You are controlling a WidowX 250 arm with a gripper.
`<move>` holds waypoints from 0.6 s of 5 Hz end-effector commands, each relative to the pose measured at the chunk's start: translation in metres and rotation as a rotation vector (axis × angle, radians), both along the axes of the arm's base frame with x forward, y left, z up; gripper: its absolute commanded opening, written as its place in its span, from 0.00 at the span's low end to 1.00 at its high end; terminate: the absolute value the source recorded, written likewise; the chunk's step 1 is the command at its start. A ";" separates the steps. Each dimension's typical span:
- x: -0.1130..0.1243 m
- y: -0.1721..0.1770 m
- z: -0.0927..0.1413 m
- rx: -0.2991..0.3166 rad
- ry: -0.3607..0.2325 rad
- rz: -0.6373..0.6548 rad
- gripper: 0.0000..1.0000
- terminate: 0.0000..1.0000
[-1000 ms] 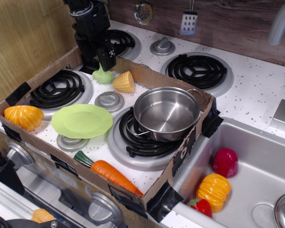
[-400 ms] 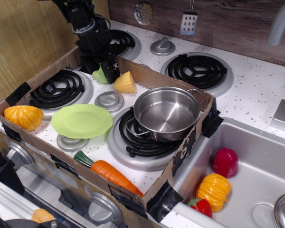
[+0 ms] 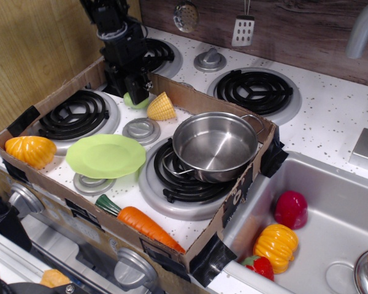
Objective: Put broccoli in pot
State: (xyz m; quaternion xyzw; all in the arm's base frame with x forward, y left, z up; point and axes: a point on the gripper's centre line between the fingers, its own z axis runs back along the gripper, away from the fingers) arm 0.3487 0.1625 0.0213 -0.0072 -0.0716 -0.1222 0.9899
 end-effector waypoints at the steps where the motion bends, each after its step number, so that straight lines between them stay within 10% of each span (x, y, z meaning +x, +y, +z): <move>1: 0.010 -0.010 0.085 0.218 -0.094 -0.005 0.00 0.00; 3: -0.016 -0.059 0.167 0.401 0.001 0.132 0.00 0.00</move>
